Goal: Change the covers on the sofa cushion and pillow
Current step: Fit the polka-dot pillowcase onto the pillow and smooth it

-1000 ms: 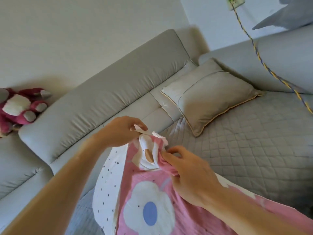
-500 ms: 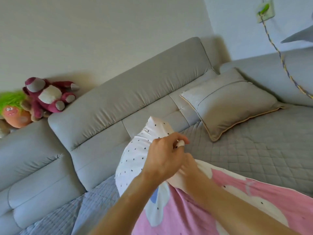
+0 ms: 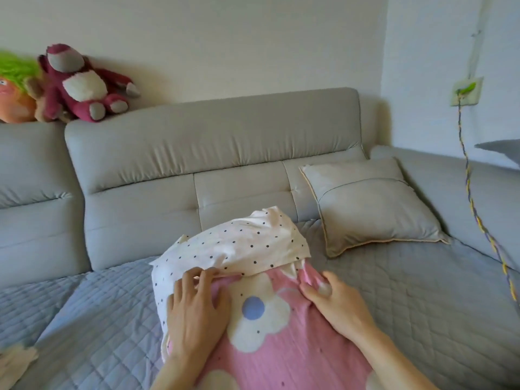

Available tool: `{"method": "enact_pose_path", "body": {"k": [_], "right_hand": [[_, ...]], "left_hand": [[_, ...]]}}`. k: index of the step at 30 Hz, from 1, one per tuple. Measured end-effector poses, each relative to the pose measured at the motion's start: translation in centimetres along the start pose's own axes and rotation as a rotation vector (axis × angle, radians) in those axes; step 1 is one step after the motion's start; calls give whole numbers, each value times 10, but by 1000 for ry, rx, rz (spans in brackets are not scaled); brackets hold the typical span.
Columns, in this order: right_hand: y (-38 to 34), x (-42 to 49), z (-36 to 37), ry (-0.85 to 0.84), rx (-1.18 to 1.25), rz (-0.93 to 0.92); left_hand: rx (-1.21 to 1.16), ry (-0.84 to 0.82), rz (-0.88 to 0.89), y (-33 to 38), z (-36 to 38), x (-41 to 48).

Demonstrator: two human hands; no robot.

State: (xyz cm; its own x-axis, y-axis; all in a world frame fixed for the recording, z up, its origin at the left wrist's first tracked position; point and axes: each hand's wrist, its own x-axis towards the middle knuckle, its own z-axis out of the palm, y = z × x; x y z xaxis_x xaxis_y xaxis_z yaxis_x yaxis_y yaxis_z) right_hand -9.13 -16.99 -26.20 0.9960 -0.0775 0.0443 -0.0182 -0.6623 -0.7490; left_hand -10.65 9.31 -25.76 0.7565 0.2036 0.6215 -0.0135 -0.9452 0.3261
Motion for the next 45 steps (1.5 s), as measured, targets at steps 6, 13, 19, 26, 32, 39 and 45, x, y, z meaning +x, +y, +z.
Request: {"method": "enact_pose_path", "body": {"k": [6, 13, 19, 26, 32, 39, 45], "right_hand": [[-14, -3, 8, 397, -376, -241], [-92, -80, 71, 387, -419, -754], [-113, -118, 178, 80, -792, -736], [-116, -65, 168, 353, -875, -1070], [-127, 31, 89, 522, -580, -992], [-119, -9, 119, -104, -366, -712], [-117, -44, 44, -647, 265, -363]], "left_hand": [[-213, -182, -475, -61, -8, -27], [-469, -261, -637, -97, -11, -53], [-625, -262, -685, -101, -5, -60], [-1109, -254, -684, -85, -15, -49], [-1072, -427, -293, -5, -52, -51], [-390, -801, -119, -50, -60, -88], [-286, -1055, -61, -57, -89, -75]]}}
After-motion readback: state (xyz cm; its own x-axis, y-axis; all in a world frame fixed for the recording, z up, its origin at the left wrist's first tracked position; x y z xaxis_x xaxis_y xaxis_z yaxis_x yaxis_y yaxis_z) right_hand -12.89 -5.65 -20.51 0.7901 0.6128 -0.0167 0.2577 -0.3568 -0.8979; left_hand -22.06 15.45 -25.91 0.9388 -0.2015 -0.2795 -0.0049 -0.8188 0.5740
